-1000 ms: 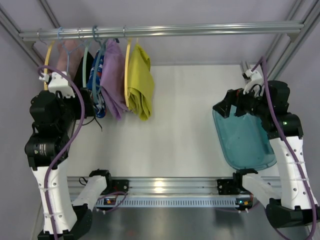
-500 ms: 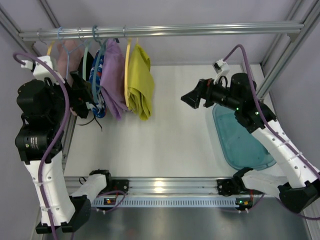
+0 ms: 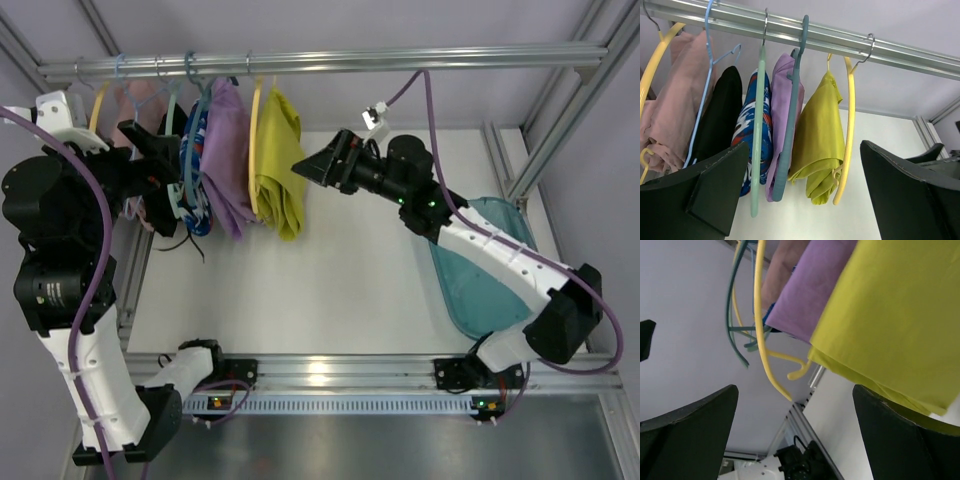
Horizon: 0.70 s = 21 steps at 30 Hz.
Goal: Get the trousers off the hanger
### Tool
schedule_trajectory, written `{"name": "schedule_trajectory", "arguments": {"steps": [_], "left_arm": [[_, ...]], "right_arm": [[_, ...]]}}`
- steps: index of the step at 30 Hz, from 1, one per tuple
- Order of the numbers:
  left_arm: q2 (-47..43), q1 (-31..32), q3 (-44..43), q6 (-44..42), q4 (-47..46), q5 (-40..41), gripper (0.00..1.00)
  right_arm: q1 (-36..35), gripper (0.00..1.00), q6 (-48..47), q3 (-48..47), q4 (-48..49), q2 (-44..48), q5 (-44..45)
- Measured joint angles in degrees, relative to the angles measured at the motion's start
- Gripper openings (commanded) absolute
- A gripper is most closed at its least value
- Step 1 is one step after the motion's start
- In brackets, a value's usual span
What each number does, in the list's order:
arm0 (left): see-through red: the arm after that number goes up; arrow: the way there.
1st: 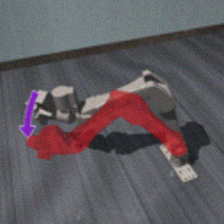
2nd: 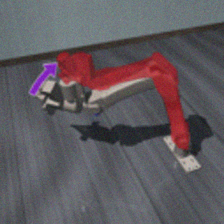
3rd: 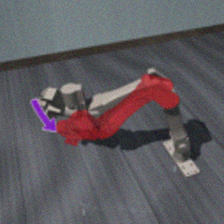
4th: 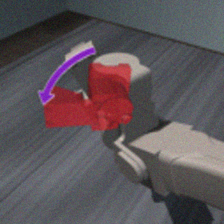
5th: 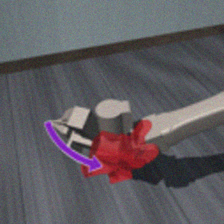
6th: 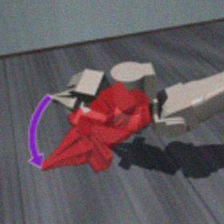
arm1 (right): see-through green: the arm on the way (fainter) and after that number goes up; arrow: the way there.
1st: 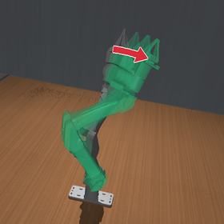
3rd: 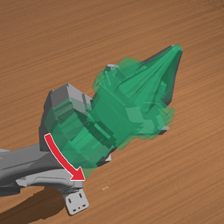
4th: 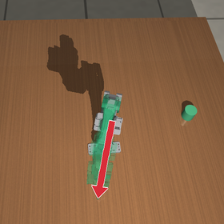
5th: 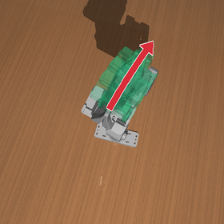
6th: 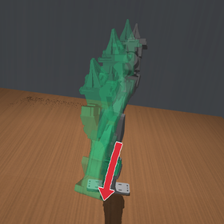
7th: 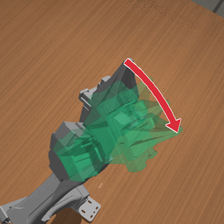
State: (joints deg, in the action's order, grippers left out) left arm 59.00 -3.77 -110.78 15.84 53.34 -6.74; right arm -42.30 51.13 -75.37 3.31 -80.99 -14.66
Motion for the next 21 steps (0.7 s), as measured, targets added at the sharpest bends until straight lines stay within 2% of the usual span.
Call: {"name": "schedule_trajectory", "arguments": {"steps": [2, 6, 12, 21], "left_arm": [[0.1, 0.0, 0.0, 0.2, -0.4, -0.5, 0.99], [0.2, 0.0, 0.5, 0.6, -1.3, -1.4, 0.99], [0.4, 0.0, 2.0, 0.9, -2.3, -2.4, 0.99], [1.1, 0.0, 5.1, 2.2, -2.8, -3.8, 0.98]], "right_arm": [[-0.9, 0.97, 2.2, -1.6, 2.3, -2.7, 0.0], [-2.0, 0.84, 5.9, -7.3, 7.1, -7.9, -0.2], [-3.5, 0.76, 9.5, -14.7, 11.4, -13.4, 0.9], [-5.7, 0.75, 11.6, -25.0, 11.6, -23.8, 1.7]]}}
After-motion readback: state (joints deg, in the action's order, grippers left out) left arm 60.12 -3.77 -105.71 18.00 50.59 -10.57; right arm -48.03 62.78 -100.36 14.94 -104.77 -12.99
